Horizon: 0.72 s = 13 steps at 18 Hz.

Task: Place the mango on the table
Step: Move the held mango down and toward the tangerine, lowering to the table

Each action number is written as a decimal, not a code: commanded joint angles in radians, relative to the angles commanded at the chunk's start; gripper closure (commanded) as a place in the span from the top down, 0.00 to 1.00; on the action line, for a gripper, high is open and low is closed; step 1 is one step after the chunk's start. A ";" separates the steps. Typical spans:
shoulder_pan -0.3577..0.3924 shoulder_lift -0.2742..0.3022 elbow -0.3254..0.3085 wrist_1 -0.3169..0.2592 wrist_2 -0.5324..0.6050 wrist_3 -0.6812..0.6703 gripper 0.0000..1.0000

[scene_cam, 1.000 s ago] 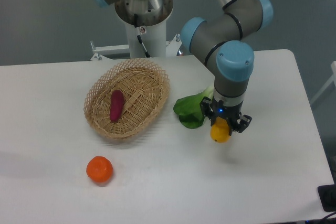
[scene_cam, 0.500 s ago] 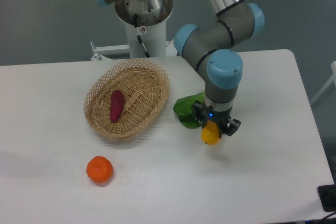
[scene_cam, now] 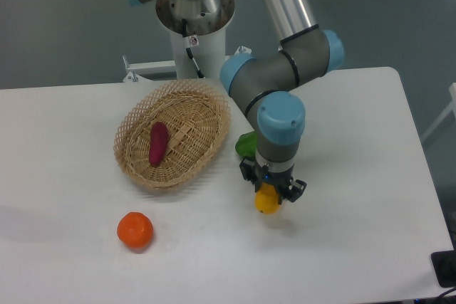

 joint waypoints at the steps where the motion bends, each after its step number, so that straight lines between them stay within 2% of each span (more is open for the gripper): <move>1: -0.003 -0.008 0.009 0.000 0.000 -0.017 0.53; 6: -0.026 -0.054 0.072 0.000 0.000 -0.121 0.62; 11: -0.031 -0.077 0.101 0.000 0.003 -0.163 0.82; 13: -0.032 -0.086 0.117 0.000 0.002 -0.186 0.98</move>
